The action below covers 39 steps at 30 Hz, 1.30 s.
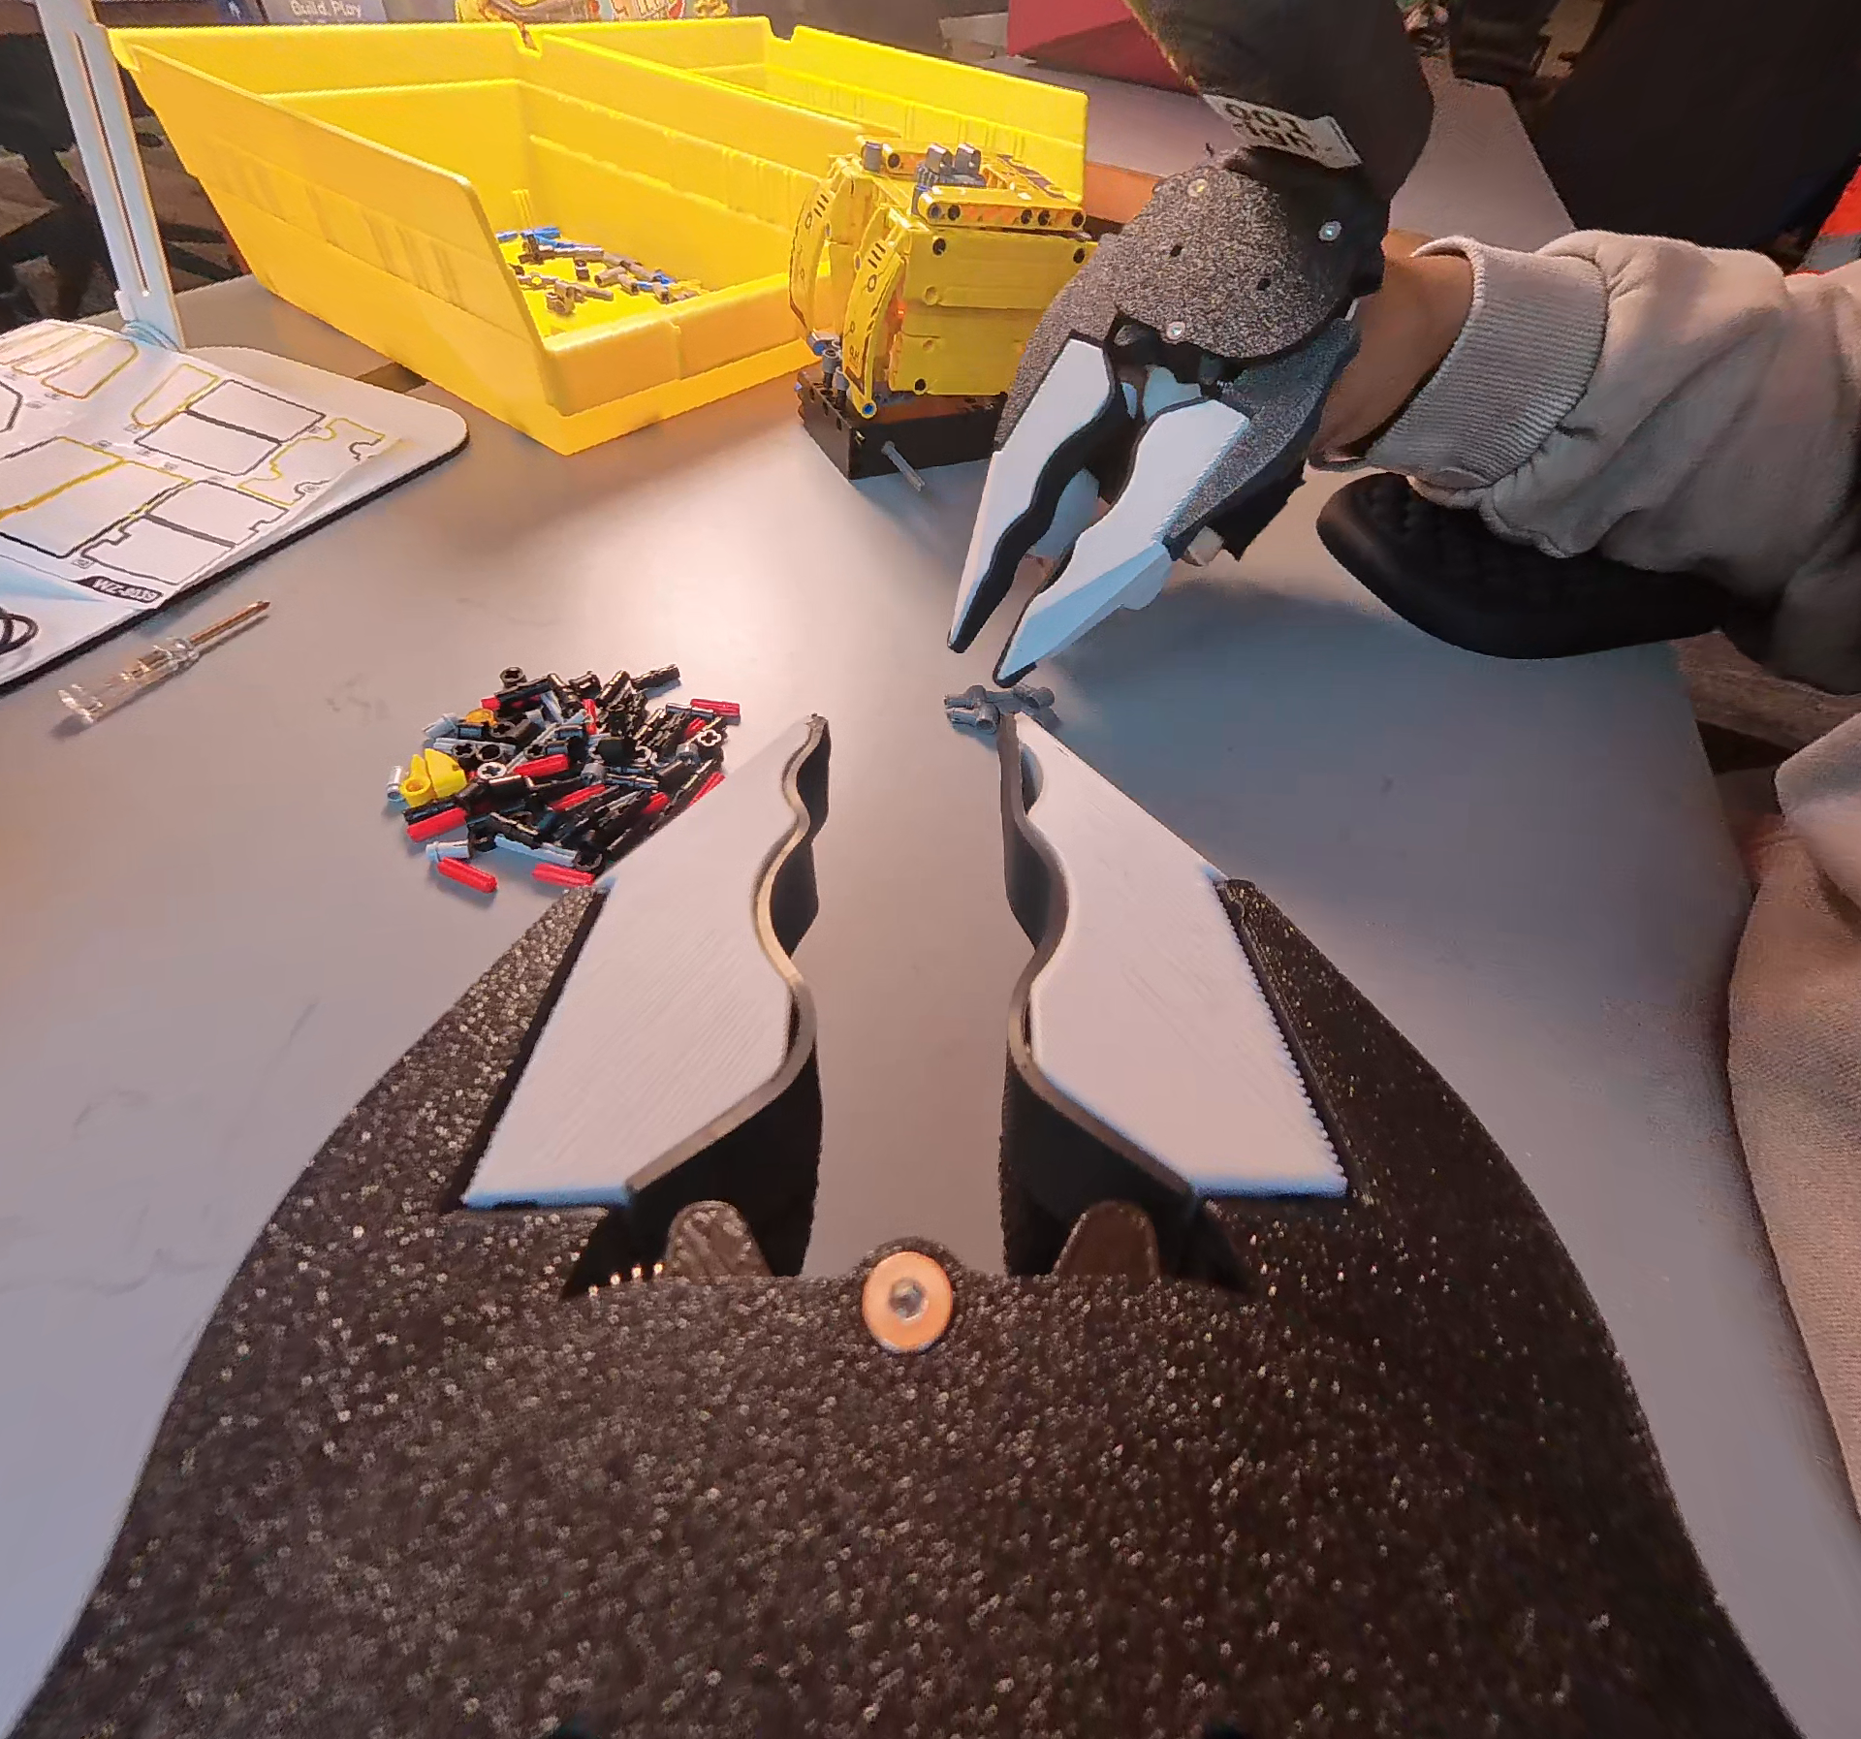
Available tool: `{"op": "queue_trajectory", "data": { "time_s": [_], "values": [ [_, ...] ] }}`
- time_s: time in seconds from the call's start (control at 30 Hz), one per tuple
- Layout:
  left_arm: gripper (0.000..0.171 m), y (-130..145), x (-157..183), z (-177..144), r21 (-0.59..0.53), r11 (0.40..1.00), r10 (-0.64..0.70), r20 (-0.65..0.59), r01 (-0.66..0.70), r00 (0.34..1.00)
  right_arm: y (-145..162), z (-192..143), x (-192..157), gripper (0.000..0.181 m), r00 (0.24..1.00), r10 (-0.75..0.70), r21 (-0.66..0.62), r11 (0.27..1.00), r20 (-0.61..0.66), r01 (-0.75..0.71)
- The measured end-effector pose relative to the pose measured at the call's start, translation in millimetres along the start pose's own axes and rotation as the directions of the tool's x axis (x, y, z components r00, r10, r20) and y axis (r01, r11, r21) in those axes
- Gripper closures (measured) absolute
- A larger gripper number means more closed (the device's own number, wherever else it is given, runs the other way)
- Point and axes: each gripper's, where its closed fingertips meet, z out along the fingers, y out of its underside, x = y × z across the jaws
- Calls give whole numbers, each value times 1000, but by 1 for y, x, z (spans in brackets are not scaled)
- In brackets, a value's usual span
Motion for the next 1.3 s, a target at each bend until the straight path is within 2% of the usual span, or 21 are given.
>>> {"op": "queue_trajectory", "data": {
  "time_s": [0.17,0.37,0.43,0.5,0.6,0.67,0.77,0.87,1.0,1.07,1.17,1.23,1.3],
  "values": [
    [139,0,1,0,-3,1000,6,-5,-6,1000,9,10,3,171,1000,-11,-104,994,-9,10],
    [139,1,3,1,-10,1000,12,-12,-12,1000,9,9,3,174,999,-36,-100,994,-18,34],
    [139,1,3,1,-9,1000,14,-9,-15,1000,1,2,5,174,999,-43,-63,997,-31,41],
    [139,1,3,0,-7,1000,14,-6,-14,1000,-29,-25,15,174,995,-52,43,998,-84,56],
    [139,1,2,1,-10,1000,4,-11,-4,1000,-85,-86,55,174,968,-47,197,976,-246,98],
    [138,2,2,1,-14,1000,5,-12,-5,1000,-101,-117,99,174,920,-62,179,974,-388,141],
    [138,2,3,1,-17,1000,21,-5,-21,1000,-99,-135,177,174,831,-86,79,985,-549,154],
    [138,4,4,1,-26,999,31,0,-31,1000,-85,-132,244,174,785,-87,10,993,-613,118],
    [138,4,3,1,-30,999,36,2,-36,999,-71,-129,285,164,767,-19,32,998,-642,52],
    [138,4,4,0,-29,999,35,0,-35,999,-71,-135,292,161,745,12,65,997,-667,42],
    [138,5,4,1,-32,999,37,-4,-37,999,-80,-148,282,157,736,47,139,988,-675,65],
    [138,5,5,1,-35,998,45,-5,-45,999,-93,-156,256,158,764,70,213,973,-642,90],
    [137,6,6,1,-42,998,53,-5,-53,999,-109,-151,204,158,847,70,294,950,-527,105]
  ]
}}
